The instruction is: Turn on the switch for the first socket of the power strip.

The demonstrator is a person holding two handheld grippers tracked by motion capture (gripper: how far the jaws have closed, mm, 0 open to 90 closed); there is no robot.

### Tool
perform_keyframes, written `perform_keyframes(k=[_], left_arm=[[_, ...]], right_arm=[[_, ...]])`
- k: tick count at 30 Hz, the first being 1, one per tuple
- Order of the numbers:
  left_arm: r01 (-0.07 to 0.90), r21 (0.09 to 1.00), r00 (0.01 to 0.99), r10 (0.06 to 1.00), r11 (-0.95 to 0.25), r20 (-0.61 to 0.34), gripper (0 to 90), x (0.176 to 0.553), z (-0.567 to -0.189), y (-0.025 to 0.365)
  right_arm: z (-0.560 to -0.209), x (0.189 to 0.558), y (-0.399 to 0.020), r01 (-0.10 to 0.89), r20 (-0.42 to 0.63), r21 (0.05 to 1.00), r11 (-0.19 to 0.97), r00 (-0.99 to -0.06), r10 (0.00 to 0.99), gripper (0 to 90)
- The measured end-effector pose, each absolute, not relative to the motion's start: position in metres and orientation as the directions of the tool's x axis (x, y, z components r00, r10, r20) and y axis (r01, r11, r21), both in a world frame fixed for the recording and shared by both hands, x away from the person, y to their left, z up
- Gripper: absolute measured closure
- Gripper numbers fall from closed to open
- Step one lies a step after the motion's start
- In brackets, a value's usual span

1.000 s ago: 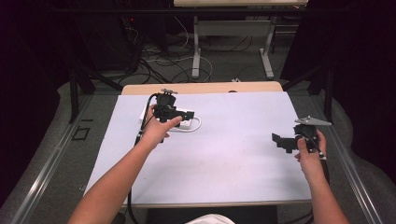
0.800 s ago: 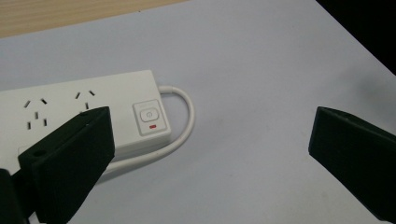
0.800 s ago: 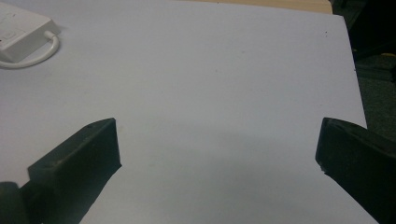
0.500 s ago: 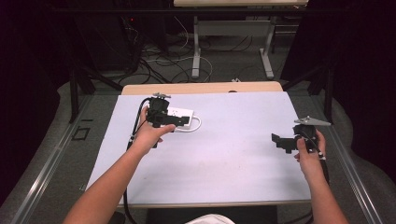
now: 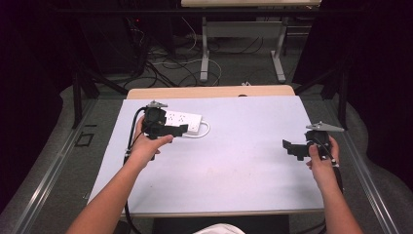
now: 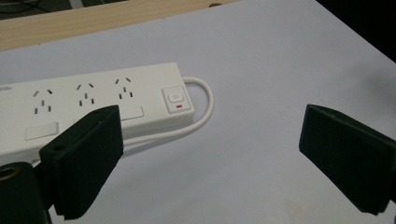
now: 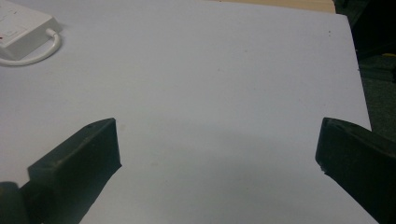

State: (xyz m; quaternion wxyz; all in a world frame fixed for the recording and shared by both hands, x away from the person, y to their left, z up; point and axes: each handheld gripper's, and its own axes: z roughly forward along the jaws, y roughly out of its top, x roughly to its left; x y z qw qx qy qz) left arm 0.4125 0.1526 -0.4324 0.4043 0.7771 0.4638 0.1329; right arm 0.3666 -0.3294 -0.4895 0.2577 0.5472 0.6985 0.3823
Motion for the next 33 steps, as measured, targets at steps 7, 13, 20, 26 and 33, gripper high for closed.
perform_keyframes(k=[7,13,20,26,33], left_arm=[[0.621,0.75,0.512,0.842,-0.228,-0.169,8.0,0.402,-0.435,0.164],[0.623,0.758,0.49,0.852,-0.193,-0.186,9.4,0.393,-0.438,0.176],[0.62,0.764,0.463,0.869,-0.179,-0.172,10.8,0.384,-0.441,0.186],[0.625,0.766,0.434,0.882,-0.15,-0.182,10.8,0.375,-0.445,0.198],[0.624,0.773,0.404,0.896,-0.12,-0.187,10.8,0.367,-0.449,0.213]], right_arm=[[-0.49,0.367,-0.328,0.566,0.065,0.818,0.101,-0.266,0.962,0.0],[-0.49,0.366,-0.328,0.567,0.067,0.818,0.1,-0.266,0.962,0.0],[-0.489,0.366,-0.328,0.572,0.067,0.813,0.106,-0.273,0.96,0.0],[-0.488,0.365,-0.329,0.57,0.061,0.814,0.11,-0.273,0.96,0.0],[-0.488,0.365,-0.328,0.568,0.063,0.816,0.103,-0.266,0.962,0.0]])
